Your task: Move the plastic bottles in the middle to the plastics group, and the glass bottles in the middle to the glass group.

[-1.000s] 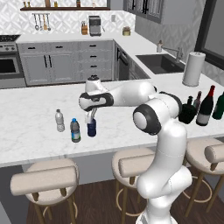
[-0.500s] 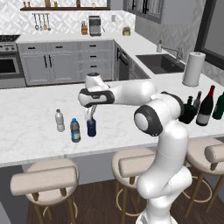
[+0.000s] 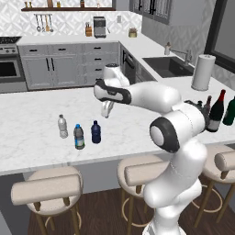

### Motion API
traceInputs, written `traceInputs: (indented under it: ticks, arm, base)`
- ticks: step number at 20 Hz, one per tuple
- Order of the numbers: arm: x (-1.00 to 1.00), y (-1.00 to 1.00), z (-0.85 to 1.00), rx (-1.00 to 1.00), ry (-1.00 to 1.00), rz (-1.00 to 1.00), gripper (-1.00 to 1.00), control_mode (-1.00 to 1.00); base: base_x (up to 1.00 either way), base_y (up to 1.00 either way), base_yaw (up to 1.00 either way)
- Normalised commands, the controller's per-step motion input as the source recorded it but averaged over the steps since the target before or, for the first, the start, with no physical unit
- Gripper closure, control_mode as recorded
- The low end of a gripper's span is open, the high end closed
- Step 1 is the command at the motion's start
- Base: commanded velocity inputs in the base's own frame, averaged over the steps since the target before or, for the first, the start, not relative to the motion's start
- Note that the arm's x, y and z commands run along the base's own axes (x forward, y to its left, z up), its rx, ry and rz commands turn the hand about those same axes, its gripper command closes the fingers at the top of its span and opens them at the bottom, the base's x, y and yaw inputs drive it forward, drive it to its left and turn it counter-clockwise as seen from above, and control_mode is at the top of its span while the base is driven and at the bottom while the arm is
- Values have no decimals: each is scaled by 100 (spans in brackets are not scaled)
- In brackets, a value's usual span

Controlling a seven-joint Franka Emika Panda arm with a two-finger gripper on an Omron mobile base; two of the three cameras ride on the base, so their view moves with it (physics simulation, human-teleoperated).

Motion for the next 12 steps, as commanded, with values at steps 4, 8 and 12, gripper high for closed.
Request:
traceInputs:
  ticks: [4, 8, 12]
  arm:
    - [-48, -95, 41, 12, -3, -26, -100, -100]
    - [-88, -82, 31, 12, -7, -36, -100, -100]
    - [-100, -27, 27, 2, -12, -46, -100, -100]
  base:
    - [0, 0, 0]
    - [0, 0, 0]
    - [0, 0, 0]
